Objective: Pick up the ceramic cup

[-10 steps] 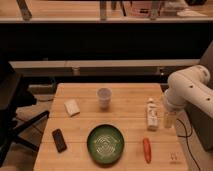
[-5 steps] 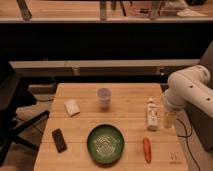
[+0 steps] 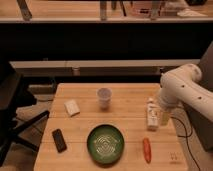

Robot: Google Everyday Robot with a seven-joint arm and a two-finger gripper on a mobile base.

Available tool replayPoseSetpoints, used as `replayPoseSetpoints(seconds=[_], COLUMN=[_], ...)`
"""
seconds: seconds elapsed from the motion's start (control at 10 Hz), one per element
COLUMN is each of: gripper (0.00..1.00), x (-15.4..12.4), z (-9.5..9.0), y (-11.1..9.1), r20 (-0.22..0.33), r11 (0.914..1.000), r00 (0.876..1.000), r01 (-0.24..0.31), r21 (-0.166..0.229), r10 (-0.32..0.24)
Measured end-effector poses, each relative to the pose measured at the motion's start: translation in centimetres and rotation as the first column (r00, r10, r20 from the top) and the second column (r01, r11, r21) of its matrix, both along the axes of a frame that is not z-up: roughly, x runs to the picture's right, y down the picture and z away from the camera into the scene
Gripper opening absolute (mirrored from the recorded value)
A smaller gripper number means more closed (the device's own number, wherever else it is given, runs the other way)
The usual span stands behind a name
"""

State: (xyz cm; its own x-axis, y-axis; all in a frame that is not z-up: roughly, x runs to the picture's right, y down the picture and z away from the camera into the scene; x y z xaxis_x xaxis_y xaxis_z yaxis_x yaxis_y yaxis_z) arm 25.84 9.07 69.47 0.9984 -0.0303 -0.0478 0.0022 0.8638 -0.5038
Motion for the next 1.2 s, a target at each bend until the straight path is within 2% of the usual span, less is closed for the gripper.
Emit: replayPoseSetpoints(seconds=[0.2,0.5,0.8,1.2], gripper=[0.8,0.8,0.8,0.8], x=[-1.8,-2.2,-5.8,-6.6], z=[0.5,0.6,1.3,1.6], y=[-0.8,-1.4,-2.9,-3.7], r20=[0.004,0.017,0.042,0.055], r11=[0.999,0.9956,0.9849,0.9711], r00=[0.999,0.996,0.986,0.973], r01=[0.04,0.085,0.157,0.217], r21=[0.017,0.039,0.074,0.099], r10=[-0.04,-0.086,-0.16,-0.224])
